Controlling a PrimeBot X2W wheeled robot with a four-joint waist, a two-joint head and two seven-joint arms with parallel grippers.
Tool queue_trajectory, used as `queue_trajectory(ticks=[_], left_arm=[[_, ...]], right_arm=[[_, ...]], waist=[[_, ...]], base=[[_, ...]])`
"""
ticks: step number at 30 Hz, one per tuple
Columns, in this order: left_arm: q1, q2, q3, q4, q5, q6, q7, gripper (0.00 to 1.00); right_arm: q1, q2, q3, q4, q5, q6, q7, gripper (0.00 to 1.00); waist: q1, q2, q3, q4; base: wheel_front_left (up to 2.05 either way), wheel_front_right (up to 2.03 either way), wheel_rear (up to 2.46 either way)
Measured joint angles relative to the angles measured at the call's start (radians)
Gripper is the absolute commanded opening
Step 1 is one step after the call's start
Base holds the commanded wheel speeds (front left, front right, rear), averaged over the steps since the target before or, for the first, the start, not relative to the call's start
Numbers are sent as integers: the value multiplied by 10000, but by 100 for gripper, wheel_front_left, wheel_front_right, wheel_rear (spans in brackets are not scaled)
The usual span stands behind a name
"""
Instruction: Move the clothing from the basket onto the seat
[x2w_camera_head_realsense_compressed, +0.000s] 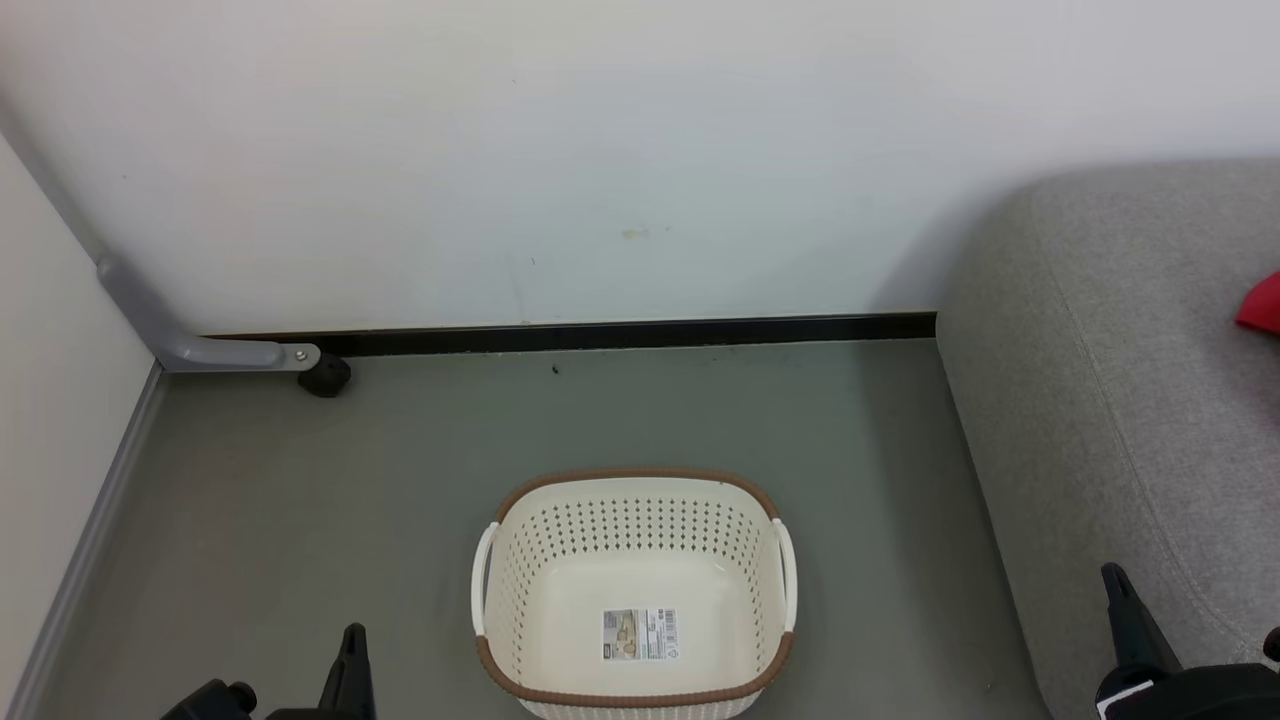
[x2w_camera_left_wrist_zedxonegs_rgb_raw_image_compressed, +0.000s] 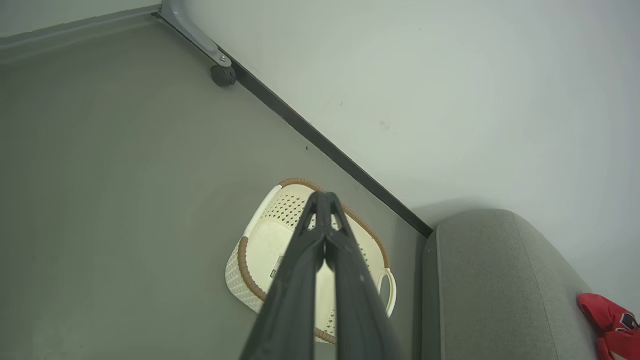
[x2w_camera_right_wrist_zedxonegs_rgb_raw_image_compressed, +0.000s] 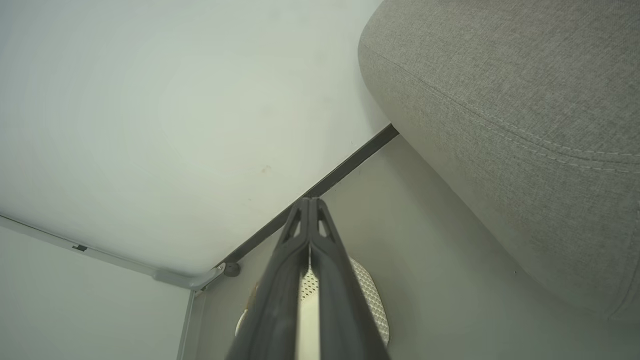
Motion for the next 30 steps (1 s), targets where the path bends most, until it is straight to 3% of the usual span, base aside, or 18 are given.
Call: queue_trajectory(ticks=[30], left_arm=[[-205, -10, 644, -763, -3674, -527, 1003, 0]], right_arm=[[-561, 800, -1227, 25, 3053, 224, 997, 0]], waist=[[0, 0, 84, -246]], base=[[0, 0, 0]])
